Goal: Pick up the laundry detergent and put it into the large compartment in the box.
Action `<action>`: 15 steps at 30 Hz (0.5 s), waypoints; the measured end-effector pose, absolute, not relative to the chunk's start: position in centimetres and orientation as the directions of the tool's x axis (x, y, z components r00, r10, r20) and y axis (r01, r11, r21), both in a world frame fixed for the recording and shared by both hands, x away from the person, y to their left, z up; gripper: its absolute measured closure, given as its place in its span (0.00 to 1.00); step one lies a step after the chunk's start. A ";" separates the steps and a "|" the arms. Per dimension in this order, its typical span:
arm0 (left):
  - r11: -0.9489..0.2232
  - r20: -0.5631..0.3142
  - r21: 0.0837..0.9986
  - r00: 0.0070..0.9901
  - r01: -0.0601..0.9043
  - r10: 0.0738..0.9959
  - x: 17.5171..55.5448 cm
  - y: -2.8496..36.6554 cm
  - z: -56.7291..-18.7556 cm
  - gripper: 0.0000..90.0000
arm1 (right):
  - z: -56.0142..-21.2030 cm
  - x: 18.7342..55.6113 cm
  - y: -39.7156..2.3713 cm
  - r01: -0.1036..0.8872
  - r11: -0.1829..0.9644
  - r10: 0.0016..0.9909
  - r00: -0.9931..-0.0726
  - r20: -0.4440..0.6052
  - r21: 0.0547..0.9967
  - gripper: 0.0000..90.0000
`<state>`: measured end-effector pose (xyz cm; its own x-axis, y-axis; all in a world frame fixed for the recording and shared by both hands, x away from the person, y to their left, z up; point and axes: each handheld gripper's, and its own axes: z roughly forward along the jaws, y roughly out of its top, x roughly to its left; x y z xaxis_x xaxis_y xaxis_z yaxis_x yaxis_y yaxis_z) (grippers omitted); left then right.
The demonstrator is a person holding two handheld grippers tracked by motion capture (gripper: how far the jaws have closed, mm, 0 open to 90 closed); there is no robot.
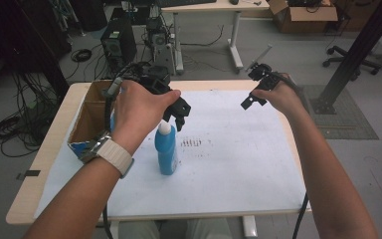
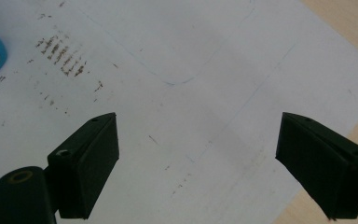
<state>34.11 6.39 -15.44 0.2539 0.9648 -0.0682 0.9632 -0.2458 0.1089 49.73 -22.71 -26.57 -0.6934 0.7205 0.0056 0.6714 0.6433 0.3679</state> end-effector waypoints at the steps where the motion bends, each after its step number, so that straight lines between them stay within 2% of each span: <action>1: -0.242 -0.069 0.110 0.250 0.964 0.966 34.3 6.4 -15.6 0.06 | -26.5 49.7 -22.7 0.669 0.645 0.718 -0.696 0.006 0.368 0.15; 15: -0.229 -0.075 0.119 0.238 0.966 0.968 36.0 6.3 -16.8 0.09 | -26.7 49.9 -22.6 0.667 0.651 0.714 -0.700 0.006 0.363 0.14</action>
<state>36.01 6.34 -16.79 0.2383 0.9683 -0.0748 0.9662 -0.2286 0.1192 49.87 -22.63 -26.68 -0.7004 0.7138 0.0062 0.6666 0.6509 0.3634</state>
